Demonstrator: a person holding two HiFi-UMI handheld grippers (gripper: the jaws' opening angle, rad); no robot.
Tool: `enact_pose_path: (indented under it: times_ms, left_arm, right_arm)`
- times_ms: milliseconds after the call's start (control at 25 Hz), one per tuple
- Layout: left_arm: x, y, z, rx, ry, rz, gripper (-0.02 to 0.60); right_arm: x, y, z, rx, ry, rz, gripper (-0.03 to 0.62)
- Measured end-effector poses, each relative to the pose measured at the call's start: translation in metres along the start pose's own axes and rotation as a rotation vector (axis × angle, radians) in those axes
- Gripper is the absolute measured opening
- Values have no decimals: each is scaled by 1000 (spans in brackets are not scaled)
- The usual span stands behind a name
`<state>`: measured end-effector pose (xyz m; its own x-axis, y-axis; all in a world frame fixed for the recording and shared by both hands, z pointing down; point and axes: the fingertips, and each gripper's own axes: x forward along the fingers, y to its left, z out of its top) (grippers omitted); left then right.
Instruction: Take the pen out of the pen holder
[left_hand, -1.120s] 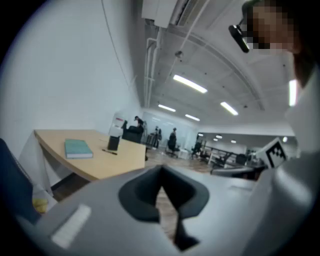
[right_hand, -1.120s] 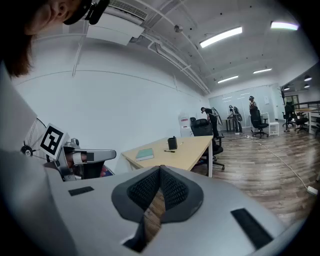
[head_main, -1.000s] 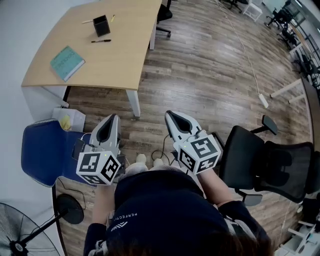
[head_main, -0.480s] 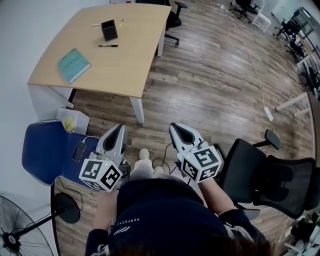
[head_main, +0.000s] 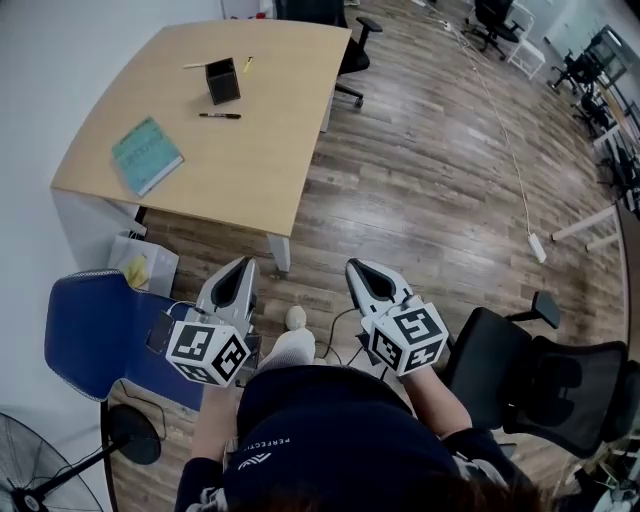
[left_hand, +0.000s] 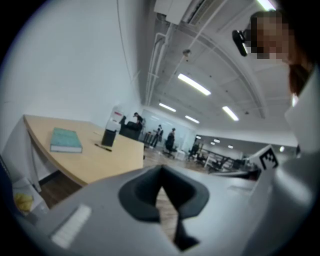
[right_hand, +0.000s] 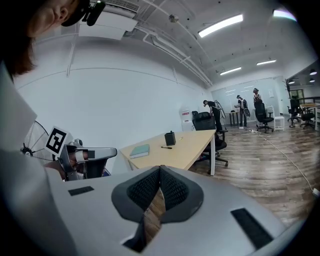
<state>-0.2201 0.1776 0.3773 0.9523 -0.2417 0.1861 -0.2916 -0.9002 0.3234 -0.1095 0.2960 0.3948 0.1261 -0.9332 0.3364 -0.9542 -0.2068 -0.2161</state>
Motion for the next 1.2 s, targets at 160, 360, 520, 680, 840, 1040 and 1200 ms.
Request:
enact_pose_path:
  times_ms: [160, 360, 520, 680, 840, 1040, 1200]
  left_arm:
    - [34, 21, 15, 46, 10, -7, 6]
    - [69, 54, 36, 32, 2, -19, 6]
    - [98, 77, 47, 36, 24, -35, 6]
    - [122, 92, 58, 74, 34, -49, 6]
    - [139, 105, 65, 89, 32, -51, 6]
    - [156, 114, 64, 62, 35, -40, 8]
    - [174, 124, 72, 76, 23, -4, 8]
  right_arm:
    - [39, -13, 16, -19, 16, 3, 2]
    - [88, -20, 38, -24, 25, 23, 2]
    - [122, -29, 52, -23, 28, 31, 2]
    - [149, -42, 63, -16, 23, 16, 2]
    - [172, -50, 71, -9, 25, 26, 2]
    - [190, -55, 83, -16, 14, 62, 2]
    - [213, -66, 90, -33, 28, 94, 3]
